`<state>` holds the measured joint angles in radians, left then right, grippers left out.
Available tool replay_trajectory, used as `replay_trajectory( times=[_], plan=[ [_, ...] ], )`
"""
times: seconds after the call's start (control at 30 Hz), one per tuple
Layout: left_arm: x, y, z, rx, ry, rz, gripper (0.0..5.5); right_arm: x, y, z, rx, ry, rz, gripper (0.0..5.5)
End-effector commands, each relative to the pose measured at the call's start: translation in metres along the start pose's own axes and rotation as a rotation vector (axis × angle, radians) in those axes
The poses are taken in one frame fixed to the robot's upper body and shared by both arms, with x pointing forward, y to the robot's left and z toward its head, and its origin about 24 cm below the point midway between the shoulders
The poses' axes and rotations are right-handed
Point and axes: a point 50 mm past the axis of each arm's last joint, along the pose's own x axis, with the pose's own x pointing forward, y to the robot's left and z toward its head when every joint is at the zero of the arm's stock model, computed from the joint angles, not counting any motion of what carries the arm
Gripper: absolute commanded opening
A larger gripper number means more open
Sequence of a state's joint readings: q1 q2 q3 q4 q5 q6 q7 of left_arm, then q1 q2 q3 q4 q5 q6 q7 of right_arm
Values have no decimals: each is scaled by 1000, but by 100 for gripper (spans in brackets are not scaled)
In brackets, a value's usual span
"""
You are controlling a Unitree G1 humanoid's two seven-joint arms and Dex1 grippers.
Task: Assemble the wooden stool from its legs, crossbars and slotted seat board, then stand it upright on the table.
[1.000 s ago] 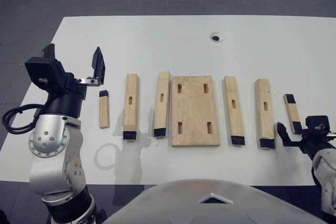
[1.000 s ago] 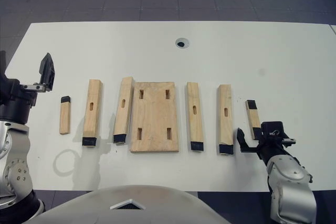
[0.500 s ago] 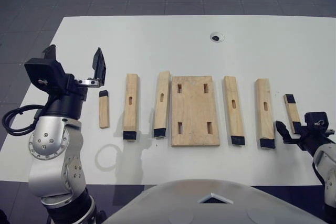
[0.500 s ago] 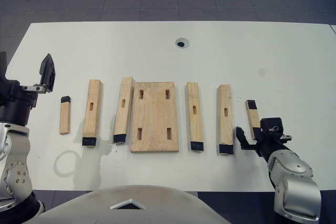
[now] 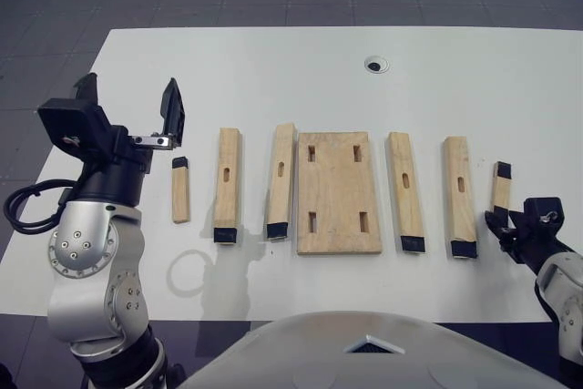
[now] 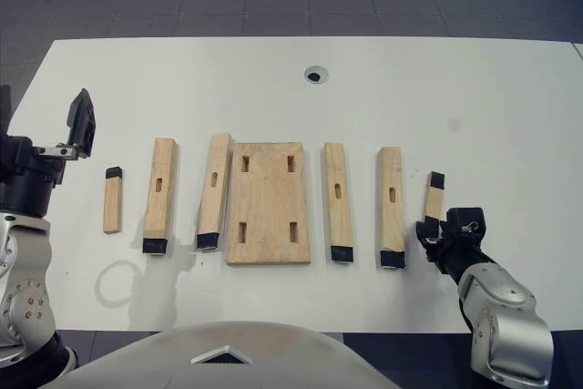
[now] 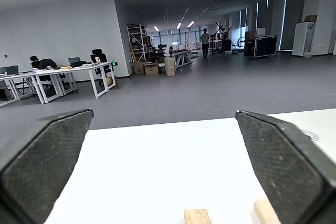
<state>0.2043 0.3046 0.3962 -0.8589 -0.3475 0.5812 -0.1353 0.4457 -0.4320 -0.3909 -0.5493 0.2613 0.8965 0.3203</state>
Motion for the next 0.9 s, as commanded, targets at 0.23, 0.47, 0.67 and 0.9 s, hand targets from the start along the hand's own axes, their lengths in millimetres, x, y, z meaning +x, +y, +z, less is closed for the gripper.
replay_trajectory(
  times=[0.23,0.47,0.67,0.9],
  plan=[
    [1,2,1,12,5,9,504,0,1,-1,-2,-4,-14,131],
    [4,-1,-13,-28,94,-47,504,-23,4,79,-213,-436,-150,131],
    [12,-24,-23,-289,184,-284,504,-30,73,110,-292,-716,76,131],
    [10,-68,-5,-741,202,-731,504,-27,121,101,-363,-872,253,131]
  ],
)
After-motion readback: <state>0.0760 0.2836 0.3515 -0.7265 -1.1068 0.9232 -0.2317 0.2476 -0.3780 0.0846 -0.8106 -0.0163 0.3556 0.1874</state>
